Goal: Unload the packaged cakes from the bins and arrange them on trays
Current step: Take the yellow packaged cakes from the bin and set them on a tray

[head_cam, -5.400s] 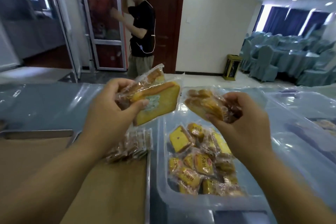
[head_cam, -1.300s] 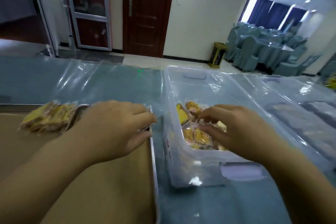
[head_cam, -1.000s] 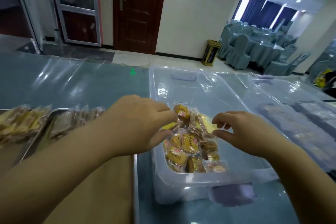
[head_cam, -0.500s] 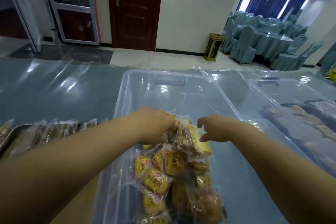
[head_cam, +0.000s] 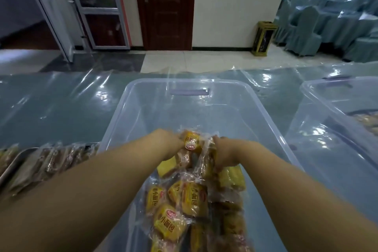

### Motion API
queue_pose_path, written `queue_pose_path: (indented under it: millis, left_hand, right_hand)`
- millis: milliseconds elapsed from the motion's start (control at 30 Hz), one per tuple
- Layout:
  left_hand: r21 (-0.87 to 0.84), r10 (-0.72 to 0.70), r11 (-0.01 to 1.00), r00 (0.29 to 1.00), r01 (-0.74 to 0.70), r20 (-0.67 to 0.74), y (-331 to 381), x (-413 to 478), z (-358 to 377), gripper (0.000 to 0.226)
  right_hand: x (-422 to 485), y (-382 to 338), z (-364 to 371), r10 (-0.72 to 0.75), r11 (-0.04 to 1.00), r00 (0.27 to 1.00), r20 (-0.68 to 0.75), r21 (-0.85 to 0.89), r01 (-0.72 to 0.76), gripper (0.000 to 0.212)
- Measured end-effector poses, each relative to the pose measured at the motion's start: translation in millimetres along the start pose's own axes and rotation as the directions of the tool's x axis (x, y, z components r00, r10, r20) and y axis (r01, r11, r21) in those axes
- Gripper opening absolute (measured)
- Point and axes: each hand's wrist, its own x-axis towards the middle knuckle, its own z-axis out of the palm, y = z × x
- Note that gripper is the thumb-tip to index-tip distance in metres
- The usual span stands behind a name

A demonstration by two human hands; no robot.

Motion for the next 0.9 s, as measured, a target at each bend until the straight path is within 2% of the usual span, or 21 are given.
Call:
queue_pose_path:
  millis: [167, 200, 333, 467, 667, 800, 900]
  left_hand:
    - [0.079, 0.010, 0.997, 1.000, -0.012, 0.022, 0.3, 13.1, 9.9, 0.055]
    - [0.087, 0.011, 0.996, 1.000, -0.012, 0.010, 1.1, 13.9, 10.9, 0.050]
    - [0.158, 0.028, 0.987, 1.000, -0.028, 0.002, 2.4, 15.0, 10.2, 0.042]
    - [0.187, 0.022, 0.982, 0.998, -0.033, 0.058, -3.4, 12.8, 6.7, 0.037]
    - [0.204, -0.018, 0.979, 0.992, -0.009, 0.127, -10.2, 1.5, 0.1, 0.032]
    - [0.188, -0.032, 0.982, 0.997, 0.020, 0.065, -15.7, -8.0, -8.1, 0.030]
    - [0.083, -0.047, 0.995, 0.999, 0.047, -0.007, -23.7, -13.7, -15.6, 0.028]
  right_hand:
    - [2.5, 0.0, 7.1, 0.090, 0.995, 0.992, 0.091, 0.026, -0.092, 0.111]
    - [2.1, -0.5, 7.0, 0.099, 0.995, 0.991, 0.093, 0.023, -0.102, 0.110]
    - [-1.4, -2.0, 10.2, 0.089, 0.996, 0.995, 0.046, -0.003, -0.089, 0.086]
    - [-2.6, -4.5, 13.6, 0.086, 0.996, 0.996, 0.024, 0.000, -0.086, 0.086]
    - [-13.5, -4.0, 11.8, 0.095, 0.991, 0.993, -0.068, -0.093, -0.101, 0.080]
    - [-23.7, -8.0, 9.8, 0.111, 0.982, 0.994, -0.017, -0.153, -0.112, 0.076]
    - [-35.3, -8.7, 3.4, 0.079, 0.993, 0.996, -0.035, -0.084, -0.082, 0.071]
